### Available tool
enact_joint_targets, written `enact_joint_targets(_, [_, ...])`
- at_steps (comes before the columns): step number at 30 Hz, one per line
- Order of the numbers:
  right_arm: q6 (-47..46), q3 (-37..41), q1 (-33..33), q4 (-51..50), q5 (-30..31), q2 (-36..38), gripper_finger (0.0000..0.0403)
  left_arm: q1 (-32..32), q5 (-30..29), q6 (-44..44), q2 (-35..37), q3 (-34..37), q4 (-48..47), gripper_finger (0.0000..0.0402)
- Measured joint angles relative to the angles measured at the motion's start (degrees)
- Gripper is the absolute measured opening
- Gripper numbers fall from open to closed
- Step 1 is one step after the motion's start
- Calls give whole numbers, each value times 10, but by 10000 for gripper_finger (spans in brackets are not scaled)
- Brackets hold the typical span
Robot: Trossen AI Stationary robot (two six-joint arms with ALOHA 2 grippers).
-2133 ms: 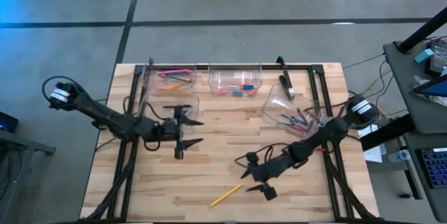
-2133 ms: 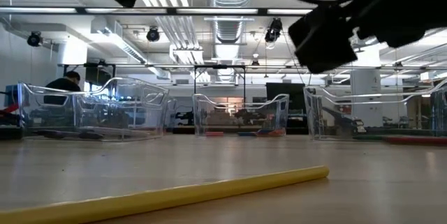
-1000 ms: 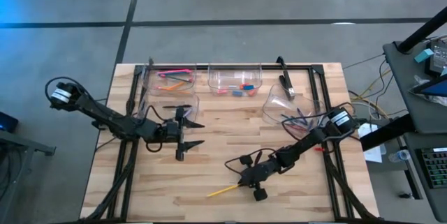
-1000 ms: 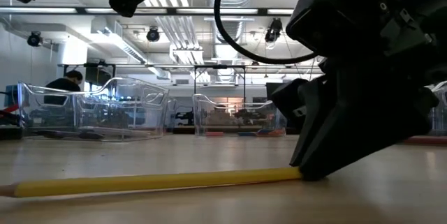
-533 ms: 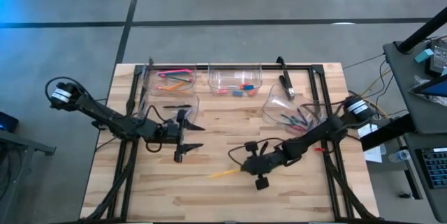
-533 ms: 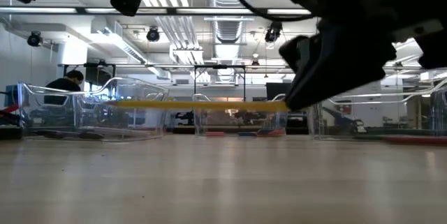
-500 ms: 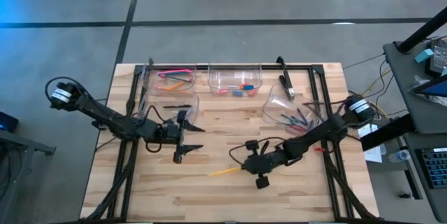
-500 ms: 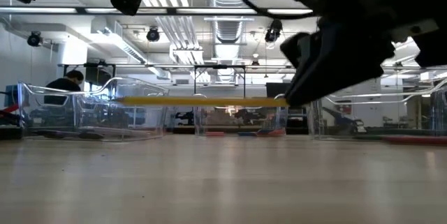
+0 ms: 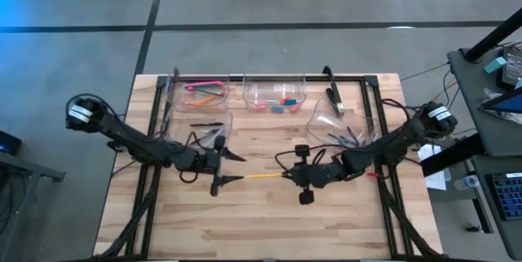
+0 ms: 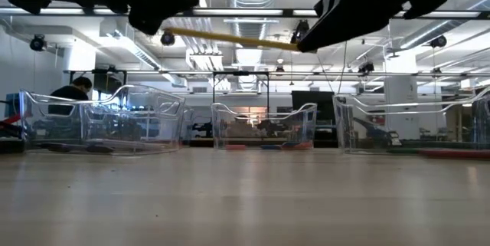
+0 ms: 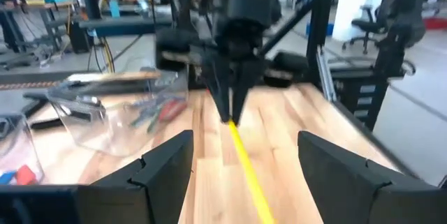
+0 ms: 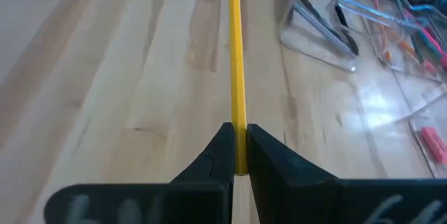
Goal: Sort crayons/erasers/pens/pencils in bins
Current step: Put the yellow pencil into the top left transparent bin
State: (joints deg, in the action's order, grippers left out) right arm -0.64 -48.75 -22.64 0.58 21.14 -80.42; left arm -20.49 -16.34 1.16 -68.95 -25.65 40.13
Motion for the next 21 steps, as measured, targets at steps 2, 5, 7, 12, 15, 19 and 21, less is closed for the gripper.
enact_joint_targets(2, [0,0,7,-7,0,1,18,0,0,0,-22,-7,-2,242])
enact_joint_targets(5, [-2,1,17,-6,0,-3,18,2,2,-1,-49,-23,-8,242])
enact_joint_targets(7, [-8,1,23,-10,0,-8,18,4,3,-2,-62,-41,-34,242])
enact_joint_targets(12, [-8,1,30,-11,0,-11,18,7,-2,15,-82,-93,-158,242])
enact_joint_targets(15, [-8,1,31,-12,0,-11,18,10,-6,20,-107,-115,-188,242])
enact_joint_targets(19, [-8,1,32,-12,-1,-11,18,24,-14,26,-138,-138,-209,242])
enact_joint_targets(21, [-8,1,32,-12,-1,-11,18,32,-16,27,-147,-145,-226,242])
